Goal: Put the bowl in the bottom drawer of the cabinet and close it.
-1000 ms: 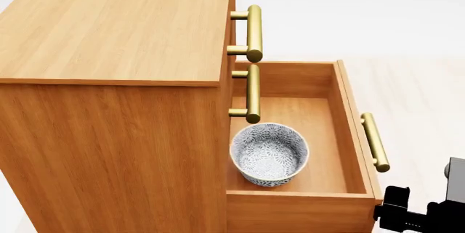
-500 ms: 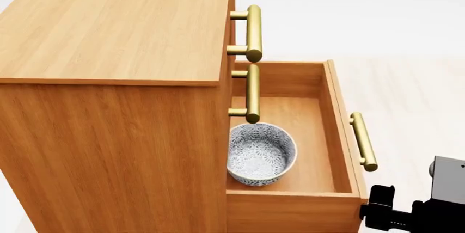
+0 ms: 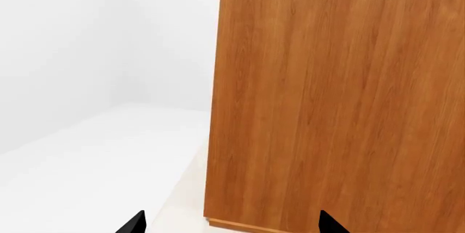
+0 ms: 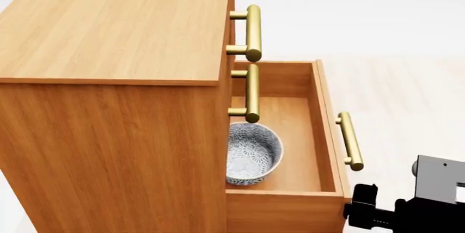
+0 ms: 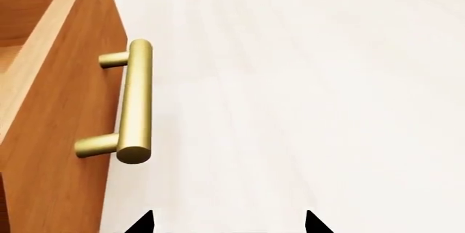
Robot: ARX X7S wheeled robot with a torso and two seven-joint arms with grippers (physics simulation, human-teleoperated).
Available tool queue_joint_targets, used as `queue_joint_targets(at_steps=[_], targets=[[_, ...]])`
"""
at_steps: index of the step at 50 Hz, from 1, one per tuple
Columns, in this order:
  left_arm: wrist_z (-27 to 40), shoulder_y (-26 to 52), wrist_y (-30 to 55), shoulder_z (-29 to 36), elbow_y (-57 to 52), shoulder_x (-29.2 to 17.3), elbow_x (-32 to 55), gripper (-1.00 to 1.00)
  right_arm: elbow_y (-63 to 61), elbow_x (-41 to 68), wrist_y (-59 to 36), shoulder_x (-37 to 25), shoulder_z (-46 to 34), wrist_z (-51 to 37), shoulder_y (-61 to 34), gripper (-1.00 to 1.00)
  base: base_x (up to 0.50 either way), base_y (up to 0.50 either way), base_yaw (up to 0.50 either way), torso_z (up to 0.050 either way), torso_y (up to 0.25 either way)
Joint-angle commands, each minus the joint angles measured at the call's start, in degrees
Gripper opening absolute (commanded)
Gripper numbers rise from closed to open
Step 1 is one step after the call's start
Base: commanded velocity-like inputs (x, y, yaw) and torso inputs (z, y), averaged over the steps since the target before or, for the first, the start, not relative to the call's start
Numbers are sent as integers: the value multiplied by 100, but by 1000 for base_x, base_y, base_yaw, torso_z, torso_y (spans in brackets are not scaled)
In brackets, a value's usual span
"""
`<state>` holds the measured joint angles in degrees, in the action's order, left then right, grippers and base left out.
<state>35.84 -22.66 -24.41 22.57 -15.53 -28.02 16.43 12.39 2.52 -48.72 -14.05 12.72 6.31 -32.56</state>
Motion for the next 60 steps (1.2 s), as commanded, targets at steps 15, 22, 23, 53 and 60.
queue_joint_targets(at_steps=[15, 22, 23, 53, 60], targets=[[-4, 25, -33, 9, 58, 6, 7, 100, 94, -179, 78, 213, -169, -31, -127, 100, 0, 0, 0, 0, 0], [14, 14, -1, 12, 12, -7, 8, 100, 75, -189, 88, 244, -258, -46, -131, 100, 0, 0, 0, 0, 0], [12, 19, -6, 13, 23, -4, 7, 100, 75, -190, 92, 248, -263, -54, -128, 100, 0, 0, 0, 0, 0], [21, 20, -31, 21, 33, -11, 29, 100, 48, -91, 105, 447, -535, -49, -89, 100, 0, 0, 0, 0, 0], [35, 5, -18, 21, -3, -24, 32, 100, 31, -69, 106, 483, -593, -54, -61, 100, 0, 0, 0, 0, 0]])
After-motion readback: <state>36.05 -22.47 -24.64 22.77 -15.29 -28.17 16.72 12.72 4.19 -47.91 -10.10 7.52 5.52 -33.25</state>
